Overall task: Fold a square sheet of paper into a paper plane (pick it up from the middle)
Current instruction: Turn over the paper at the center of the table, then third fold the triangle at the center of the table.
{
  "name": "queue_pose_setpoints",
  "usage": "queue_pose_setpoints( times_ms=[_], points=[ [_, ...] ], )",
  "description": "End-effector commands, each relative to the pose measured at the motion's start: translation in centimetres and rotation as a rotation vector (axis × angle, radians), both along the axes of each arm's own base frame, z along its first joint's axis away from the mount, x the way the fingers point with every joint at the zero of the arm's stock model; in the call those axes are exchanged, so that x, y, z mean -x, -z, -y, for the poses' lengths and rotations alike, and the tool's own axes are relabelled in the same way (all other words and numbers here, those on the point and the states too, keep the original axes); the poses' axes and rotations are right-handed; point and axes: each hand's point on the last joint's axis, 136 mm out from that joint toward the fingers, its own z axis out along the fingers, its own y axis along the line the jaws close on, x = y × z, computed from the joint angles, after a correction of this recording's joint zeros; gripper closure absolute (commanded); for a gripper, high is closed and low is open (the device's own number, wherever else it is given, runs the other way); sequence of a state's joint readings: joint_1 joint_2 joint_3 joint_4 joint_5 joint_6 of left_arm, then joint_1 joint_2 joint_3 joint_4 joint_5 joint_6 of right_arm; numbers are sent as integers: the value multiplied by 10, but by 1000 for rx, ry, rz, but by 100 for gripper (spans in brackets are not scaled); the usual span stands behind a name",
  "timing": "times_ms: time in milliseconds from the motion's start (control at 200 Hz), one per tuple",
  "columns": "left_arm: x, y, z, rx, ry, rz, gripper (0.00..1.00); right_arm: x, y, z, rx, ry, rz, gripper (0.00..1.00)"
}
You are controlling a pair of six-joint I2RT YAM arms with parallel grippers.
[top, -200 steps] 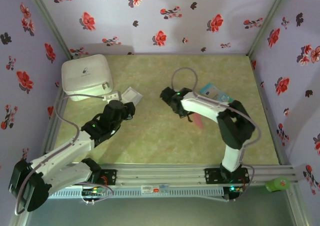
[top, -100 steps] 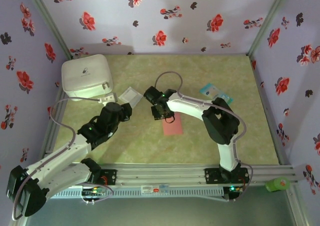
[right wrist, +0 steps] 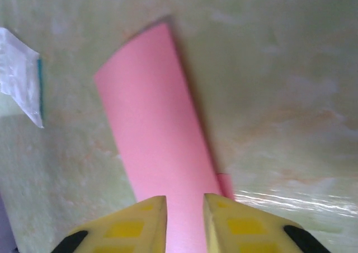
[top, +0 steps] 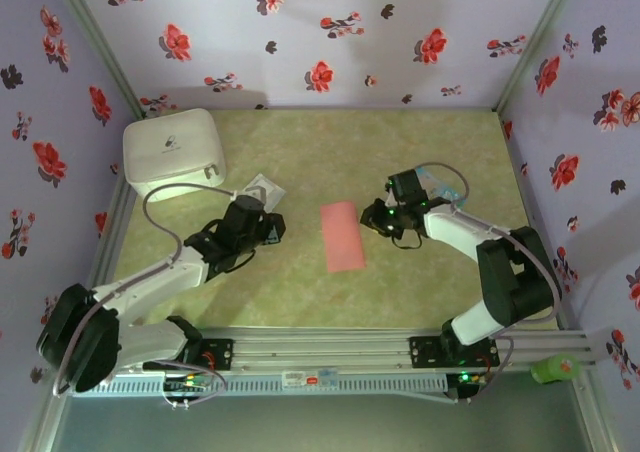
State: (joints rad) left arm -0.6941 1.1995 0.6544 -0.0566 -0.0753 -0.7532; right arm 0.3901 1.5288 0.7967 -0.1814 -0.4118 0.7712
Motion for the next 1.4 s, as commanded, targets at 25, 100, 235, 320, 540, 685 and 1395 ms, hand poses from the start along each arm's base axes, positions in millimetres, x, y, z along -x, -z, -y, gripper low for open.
queue_pose_setpoints(
  times_ms=[25,100,235,320,540,685,1395],
  points=[
    [-9,-16,36,113,117,-25,76,4,-10,-17,-142,-59,13,82],
    [-9,-7,52,129,162,-91,75,6,-4,-21,-171,-69,-5,85],
    [-13,11,72,183,180,-189,72,10,10,-26,-195,-92,-56,89],
    [-15,18,82,221,178,-227,70,12,17,-28,-194,-108,-77,90],
    [-17,47,95,249,168,-329,63,24,48,-14,-122,-117,-139,91],
    [-16,59,103,271,174,-364,61,32,68,-4,-119,-83,-185,91],
    [-4,94,128,251,191,-490,65,40,80,8,-63,-44,-209,89]
  ],
)
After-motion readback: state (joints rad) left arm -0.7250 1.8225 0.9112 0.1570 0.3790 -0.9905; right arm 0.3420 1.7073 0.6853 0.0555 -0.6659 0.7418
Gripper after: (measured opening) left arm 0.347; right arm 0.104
